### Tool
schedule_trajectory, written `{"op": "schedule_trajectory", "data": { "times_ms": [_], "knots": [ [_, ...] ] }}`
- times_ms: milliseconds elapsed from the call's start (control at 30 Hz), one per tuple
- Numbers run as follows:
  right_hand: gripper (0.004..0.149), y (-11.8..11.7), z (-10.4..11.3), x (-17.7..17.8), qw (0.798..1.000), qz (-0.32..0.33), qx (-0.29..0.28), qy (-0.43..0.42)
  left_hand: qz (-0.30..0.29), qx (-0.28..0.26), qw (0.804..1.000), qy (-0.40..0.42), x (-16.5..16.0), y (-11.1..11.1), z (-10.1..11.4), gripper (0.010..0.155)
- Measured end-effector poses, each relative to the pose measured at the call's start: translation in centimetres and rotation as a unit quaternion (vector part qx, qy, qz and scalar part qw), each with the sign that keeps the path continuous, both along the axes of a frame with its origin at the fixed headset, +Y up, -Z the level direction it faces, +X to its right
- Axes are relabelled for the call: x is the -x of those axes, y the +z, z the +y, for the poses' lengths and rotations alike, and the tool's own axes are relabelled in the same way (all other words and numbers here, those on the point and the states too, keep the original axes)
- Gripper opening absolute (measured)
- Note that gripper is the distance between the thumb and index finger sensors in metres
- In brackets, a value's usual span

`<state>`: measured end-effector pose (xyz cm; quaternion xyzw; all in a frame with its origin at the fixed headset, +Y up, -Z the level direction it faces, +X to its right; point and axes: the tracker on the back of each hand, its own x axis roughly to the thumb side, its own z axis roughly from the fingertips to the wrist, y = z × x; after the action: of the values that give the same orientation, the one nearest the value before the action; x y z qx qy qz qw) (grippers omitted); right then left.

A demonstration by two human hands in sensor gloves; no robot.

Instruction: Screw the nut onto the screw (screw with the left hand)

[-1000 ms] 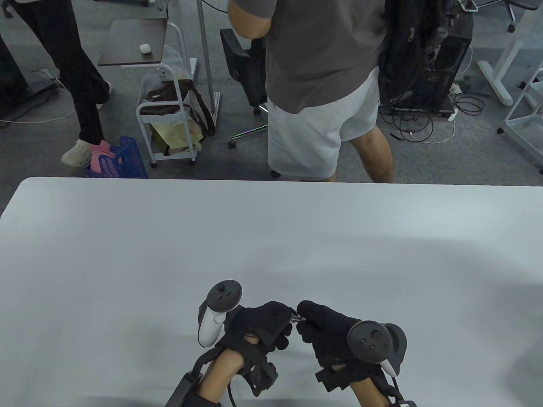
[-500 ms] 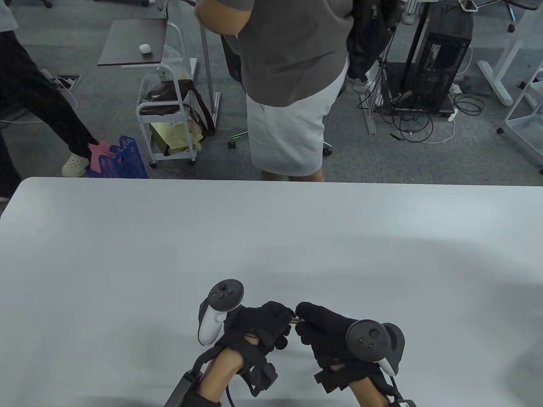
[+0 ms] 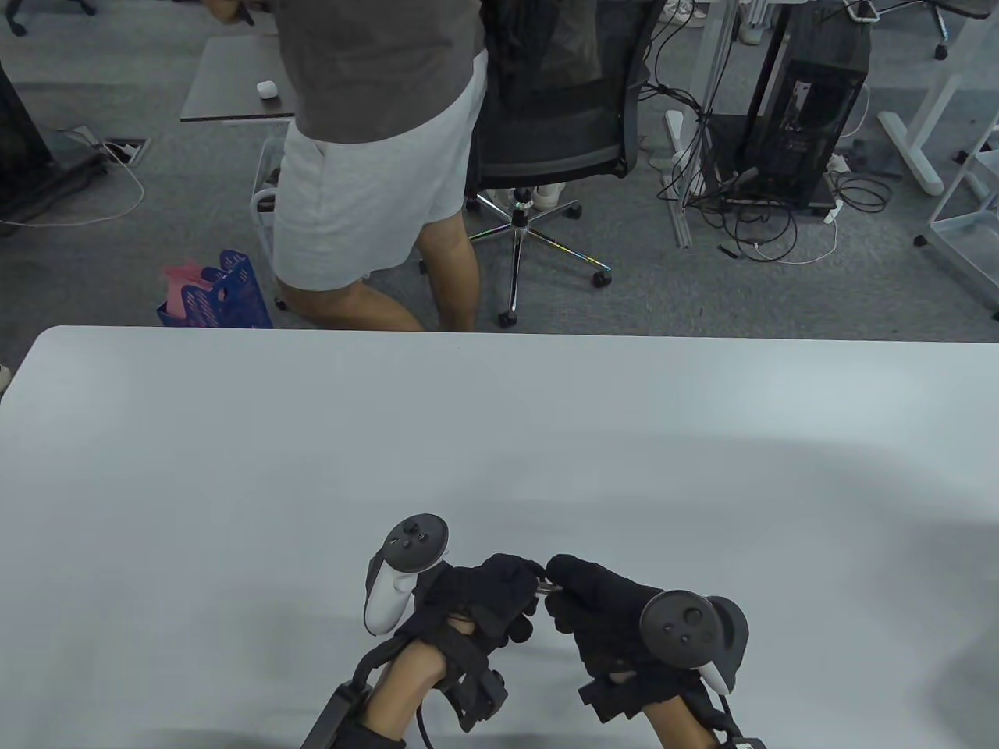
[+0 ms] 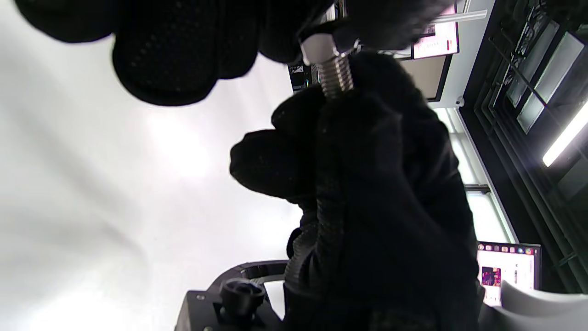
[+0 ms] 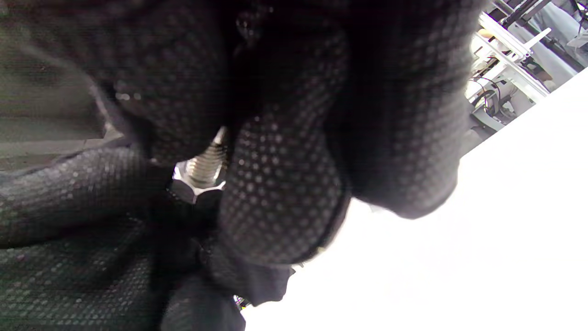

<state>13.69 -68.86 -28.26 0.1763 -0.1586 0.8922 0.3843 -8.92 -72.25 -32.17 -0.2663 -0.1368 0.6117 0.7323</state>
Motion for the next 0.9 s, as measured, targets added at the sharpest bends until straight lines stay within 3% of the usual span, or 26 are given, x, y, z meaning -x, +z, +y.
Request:
{"op": "schedule_trajectory", "data": {
  "times_ms": [267,333,433,667,767,833,900],
  "knots": [
    [0.047,0.05,0.02,0.20,1.000,-0.001,-0.003,0.025,-0.013,-0.010,1.000,-0.021,-0.28,-0.04,0.30,0.056],
    [0.047,0.10,0.09,0.19,1.000,-0.001,-0.005,0.022,-0.018,-0.004,1.000,-0.012,-0.22,-0.08,0.12,0.056],
    [0.047,0.10,0.11,0.12,1.000,-0.003,-0.005,0.015,0.003,0.005,1.000,-0.006,-0.05,0.03,-0.10,0.069],
    [0.047,0.13,0.09,0.31,1.000,-0.002,-0.006,0.030,-0.005,-0.011,1.000,-0.026,-0.28,-0.04,0.26,0.056],
    [0.047,0.08,0.12,0.33,1.000,-0.004,-0.008,0.028,-0.015,0.000,1.000,-0.013,-0.14,-0.09,0.02,0.058],
    [0.047,0.04,0.11,0.32,1.000,-0.003,-0.006,0.026,-0.002,0.004,1.000,-0.008,-0.08,-0.05,-0.17,0.068],
    [0.047,0.11,0.11,0.30,1.000,-0.005,-0.008,0.023,0.011,-0.002,1.000,-0.027,-0.10,-0.11,-0.31,0.065]
  ]
}}
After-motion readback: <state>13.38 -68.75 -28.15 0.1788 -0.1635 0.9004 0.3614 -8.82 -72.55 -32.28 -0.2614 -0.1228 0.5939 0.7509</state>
